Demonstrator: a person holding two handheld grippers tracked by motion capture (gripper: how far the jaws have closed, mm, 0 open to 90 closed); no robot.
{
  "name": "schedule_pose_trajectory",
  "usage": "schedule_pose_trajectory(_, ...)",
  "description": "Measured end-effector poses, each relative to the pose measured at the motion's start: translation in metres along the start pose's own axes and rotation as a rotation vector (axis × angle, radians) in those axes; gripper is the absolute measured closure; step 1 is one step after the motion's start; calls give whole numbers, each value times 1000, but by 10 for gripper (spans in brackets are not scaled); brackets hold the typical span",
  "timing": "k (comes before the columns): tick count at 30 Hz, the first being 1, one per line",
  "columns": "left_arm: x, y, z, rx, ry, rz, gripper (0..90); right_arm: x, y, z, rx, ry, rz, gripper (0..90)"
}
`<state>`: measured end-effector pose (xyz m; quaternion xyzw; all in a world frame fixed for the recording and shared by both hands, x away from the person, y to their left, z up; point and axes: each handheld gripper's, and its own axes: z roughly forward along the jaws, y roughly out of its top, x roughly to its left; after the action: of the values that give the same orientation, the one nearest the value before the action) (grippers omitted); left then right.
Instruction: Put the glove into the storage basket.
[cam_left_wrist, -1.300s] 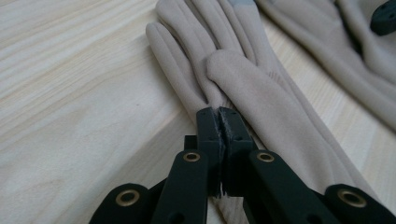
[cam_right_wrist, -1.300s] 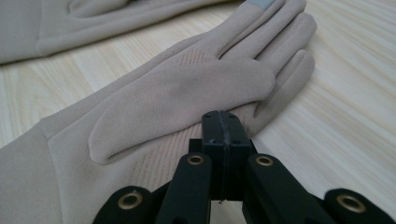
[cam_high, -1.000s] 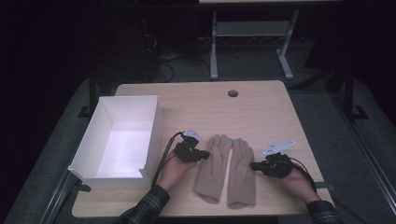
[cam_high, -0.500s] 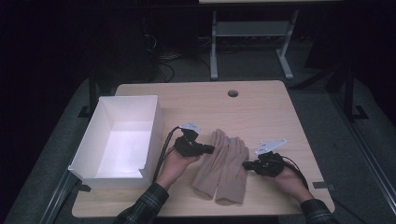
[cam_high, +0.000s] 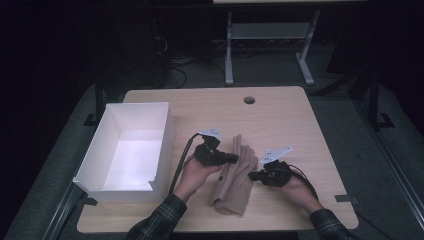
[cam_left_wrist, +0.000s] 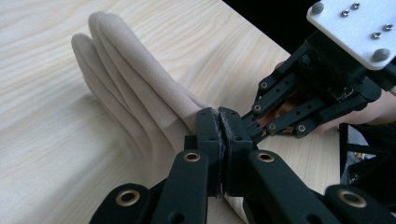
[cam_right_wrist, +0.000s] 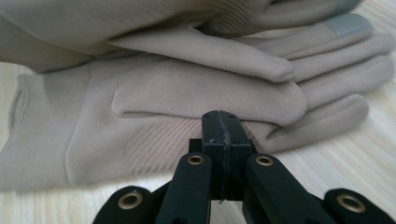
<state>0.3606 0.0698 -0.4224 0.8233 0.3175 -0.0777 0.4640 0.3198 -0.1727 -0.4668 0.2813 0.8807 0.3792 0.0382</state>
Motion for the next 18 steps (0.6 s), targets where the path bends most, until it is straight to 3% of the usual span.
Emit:
schedule_pose_trajectory(7, -3, -1, 8, 29, -11, 14, 879, 4, 7, 9, -5, 9, -18, 900)
schedule_pose_trajectory(11, -5, -2, 13, 42, -15, 26, 879, 6, 9, 12, -10, 11, -5, 900)
schedule_pose_trajectory(18, -8, -5, 20, 53, -24, 32, 877, 5, 8, 5, -13, 0, -13, 895)
